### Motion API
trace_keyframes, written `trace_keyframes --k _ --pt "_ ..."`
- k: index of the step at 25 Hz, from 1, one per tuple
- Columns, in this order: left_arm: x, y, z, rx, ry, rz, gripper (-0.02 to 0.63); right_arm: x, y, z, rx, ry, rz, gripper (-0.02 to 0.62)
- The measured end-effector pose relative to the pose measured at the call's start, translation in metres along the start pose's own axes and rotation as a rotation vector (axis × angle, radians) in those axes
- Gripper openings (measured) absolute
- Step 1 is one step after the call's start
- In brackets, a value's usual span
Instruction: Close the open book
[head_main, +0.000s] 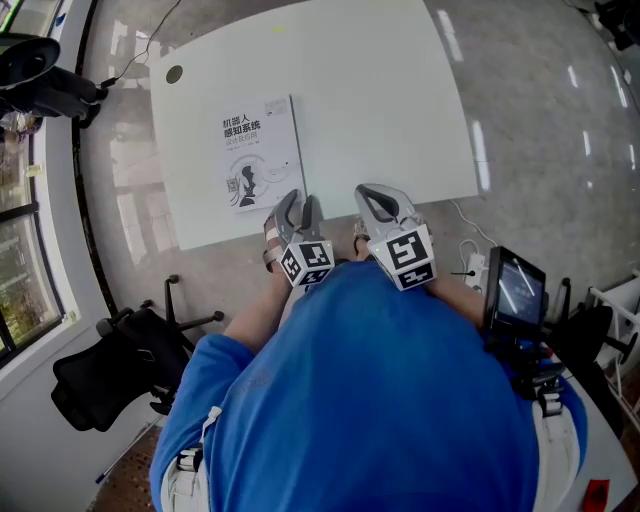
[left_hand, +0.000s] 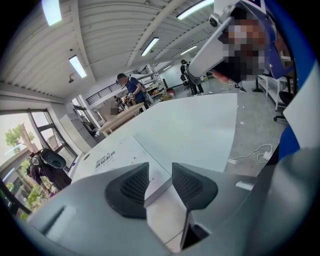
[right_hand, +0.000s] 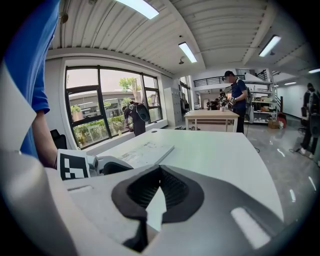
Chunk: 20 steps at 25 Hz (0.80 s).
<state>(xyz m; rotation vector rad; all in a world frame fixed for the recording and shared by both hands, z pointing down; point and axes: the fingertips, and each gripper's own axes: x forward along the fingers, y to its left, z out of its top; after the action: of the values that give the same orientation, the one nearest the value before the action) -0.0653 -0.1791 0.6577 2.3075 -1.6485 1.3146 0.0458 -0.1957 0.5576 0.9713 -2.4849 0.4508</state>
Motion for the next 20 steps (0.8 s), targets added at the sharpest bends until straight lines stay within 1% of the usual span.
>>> trace_keyframes --k 14,20 --pt "-0.003 -0.0007 -0.0023 0.065 0.015 0.015 0.153 0.0048 -0.0016 0.0048 -0.004 -0.019 0.018 0.003" --pt "-0.0072 0.0066 0.0021 0.042 -0.001 0.022 0.153 0.0063 -0.0026 0.0074 -0.005 -0.023 0.016 0.003"
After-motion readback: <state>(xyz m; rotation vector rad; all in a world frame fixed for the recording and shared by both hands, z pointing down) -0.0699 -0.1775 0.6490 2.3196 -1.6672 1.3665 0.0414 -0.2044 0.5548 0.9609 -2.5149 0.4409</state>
